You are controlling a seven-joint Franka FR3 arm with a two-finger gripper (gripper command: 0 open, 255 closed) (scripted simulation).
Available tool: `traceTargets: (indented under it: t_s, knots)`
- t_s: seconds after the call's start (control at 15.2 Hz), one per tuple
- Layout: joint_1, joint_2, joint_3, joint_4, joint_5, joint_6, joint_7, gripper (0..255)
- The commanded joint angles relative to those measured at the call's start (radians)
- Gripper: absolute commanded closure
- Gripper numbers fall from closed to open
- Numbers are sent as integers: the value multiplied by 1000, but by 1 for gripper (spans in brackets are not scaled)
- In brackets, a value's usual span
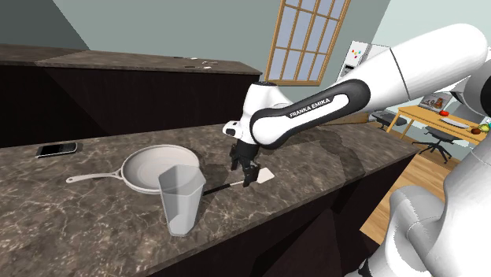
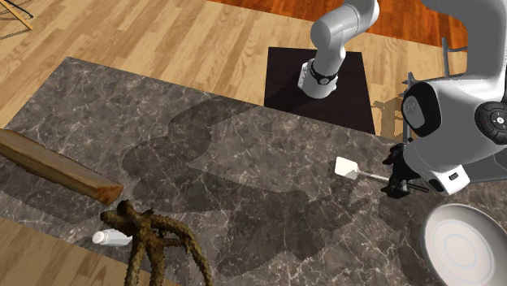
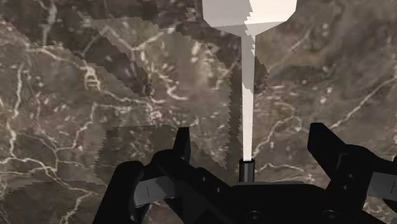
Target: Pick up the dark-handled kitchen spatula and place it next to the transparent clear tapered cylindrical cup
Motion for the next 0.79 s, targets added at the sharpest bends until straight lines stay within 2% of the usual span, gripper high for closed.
traceTargets:
  t_s: [0.0, 0.2, 0.73]
  knots:
    - [-1, -24, 0, 12, -14, -34, 10, 0]
    - [-5, -81, 4, 54, -45, -128, 33, 0]
    - [-5, -81, 4, 54, -45, -128, 33, 0]
